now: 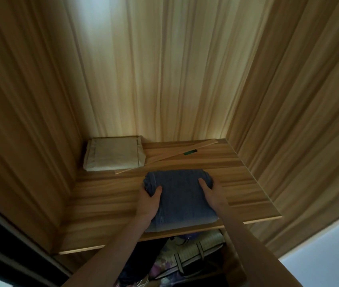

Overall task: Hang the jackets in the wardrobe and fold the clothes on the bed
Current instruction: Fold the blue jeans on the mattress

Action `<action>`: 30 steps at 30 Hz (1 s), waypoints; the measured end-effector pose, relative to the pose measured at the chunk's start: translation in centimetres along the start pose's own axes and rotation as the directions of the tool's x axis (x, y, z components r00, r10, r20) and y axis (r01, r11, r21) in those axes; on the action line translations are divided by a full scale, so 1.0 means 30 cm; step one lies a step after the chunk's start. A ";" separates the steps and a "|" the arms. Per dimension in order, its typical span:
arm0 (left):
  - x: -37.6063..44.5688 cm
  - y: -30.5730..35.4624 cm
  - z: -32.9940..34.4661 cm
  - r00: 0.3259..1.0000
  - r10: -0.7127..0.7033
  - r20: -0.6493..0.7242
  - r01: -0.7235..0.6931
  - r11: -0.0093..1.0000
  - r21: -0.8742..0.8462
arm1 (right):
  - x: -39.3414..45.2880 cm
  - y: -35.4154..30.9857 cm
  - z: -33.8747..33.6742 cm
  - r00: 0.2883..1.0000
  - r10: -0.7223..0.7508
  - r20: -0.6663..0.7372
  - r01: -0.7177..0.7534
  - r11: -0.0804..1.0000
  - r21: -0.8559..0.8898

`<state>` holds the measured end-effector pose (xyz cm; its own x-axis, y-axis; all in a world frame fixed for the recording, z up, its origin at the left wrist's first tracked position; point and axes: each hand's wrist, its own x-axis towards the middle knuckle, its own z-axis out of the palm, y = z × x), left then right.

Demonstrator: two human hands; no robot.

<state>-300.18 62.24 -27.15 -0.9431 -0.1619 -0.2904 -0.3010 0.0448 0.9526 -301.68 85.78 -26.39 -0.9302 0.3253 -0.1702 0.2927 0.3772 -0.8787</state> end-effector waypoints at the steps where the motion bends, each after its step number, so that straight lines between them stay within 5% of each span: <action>1: 0.002 -0.001 0.002 0.999 0.033 -0.042 -0.028 0.992 0.122 | -0.005 0.001 0.004 1.000 -0.013 -0.007 0.013 0.999 -0.038; 5: -0.034 -0.003 0.008 0.902 0.417 -0.113 -0.237 0.697 0.677 | -0.056 0.019 0.020 0.965 -0.235 -0.116 0.199 0.946 -0.257; 8: -0.045 -0.021 0.019 0.786 0.604 0.135 -0.466 0.433 0.772 | -0.100 0.046 0.044 0.808 -0.571 -0.146 0.445 0.754 -0.484; 11: -0.024 -0.069 0.031 0.751 0.589 0.297 -0.514 0.240 0.824 | -0.125 0.079 0.088 0.758 -0.652 -0.015 0.534 0.634 -0.560; 22: -0.056 -0.039 0.018 0.783 0.528 0.328 -0.498 0.216 0.840 | -0.136 0.107 0.101 0.836 -0.546 0.059 0.491 0.695 -0.526; 30: -0.252 0.082 -0.049 0.663 0.672 0.331 -0.568 0.162 0.807 | -0.329 0.003 0.025 0.762 -0.647 -0.022 0.545 0.659 -0.519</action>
<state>-293.58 62.12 -22.47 -0.8739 0.2496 0.4172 0.3728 0.8948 0.2455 -292.64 81.95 -25.13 -0.8934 0.0231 0.4488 -0.1987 0.8754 -0.4406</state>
